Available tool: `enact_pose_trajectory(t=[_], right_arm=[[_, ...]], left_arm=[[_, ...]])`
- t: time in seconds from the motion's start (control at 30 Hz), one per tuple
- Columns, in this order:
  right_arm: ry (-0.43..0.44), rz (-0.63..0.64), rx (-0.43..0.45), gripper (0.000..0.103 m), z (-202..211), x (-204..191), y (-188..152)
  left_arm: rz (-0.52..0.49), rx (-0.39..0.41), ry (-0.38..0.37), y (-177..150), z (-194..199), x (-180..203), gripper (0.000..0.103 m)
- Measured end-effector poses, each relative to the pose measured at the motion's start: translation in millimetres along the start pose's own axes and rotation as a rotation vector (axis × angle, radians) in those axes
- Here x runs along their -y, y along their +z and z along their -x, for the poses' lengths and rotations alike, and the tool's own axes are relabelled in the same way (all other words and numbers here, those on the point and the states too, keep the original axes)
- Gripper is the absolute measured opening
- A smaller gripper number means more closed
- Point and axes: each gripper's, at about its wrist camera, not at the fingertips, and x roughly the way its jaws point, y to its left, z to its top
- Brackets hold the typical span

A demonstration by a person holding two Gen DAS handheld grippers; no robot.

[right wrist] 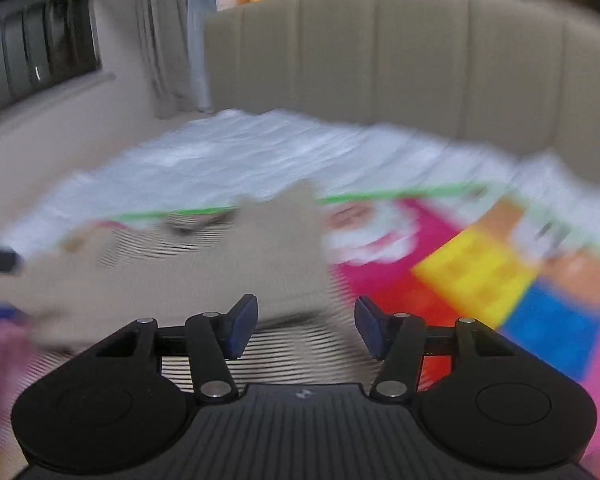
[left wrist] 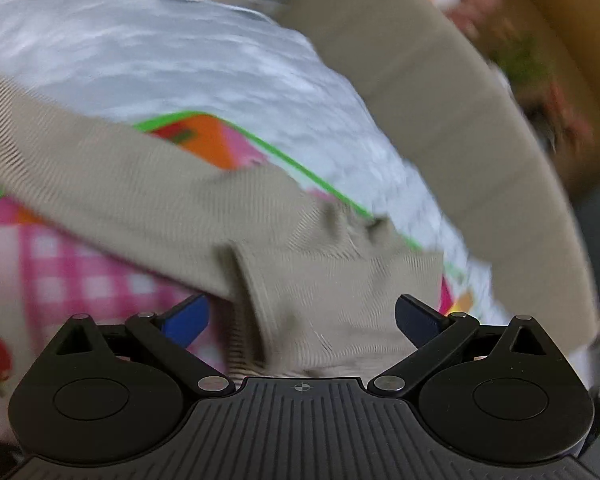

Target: Fold clothes

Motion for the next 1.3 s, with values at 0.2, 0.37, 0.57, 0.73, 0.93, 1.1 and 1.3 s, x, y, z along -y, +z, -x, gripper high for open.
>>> enact_pose_trajectory(t=[0.2,0.37,0.57,0.73,0.93,1.1,1.3], right_arm=[[-0.002,-0.104,0.021,0.055,-3.5,33.6,-16.0],[-0.037,-0.163,0.04,0.057,-0.8,52.0,-19.2],[-0.063,-0.231,0.086,0.065,12.1,66.8,-17.7],[-0.068,-0.267,0.082,0.068,15.6,74.2,-18.4],[-0.037,-0.28,0.062,0.069,14.9,74.7,-17.1],[-0.041,-0.267,0.035,0.071,10.5,72.9,-18.7],[-0.064,-0.194,-0.047,0.071,-6.9,62.0,-25.5]], left_arm=[[-0.139,-0.083,0.19,-12.2,-41.9,17.6,0.084],[-0.328,-0.06,0.267,-6.2,-42.7,52.4,0.022],[-0.591,0.031,0.209,37.5,-30.2,152.0,0.01],[-0.69,0.121,0.173,62.3,-10.1,223.3,0.01],[-0.781,0.155,0.225,53.5,-18.4,201.2,0.01],[-0.687,0.03,0.282,39.8,-55.5,134.7,0.011],[-0.51,0.085,0.395,58.6,-53.6,66.7,0.044]])
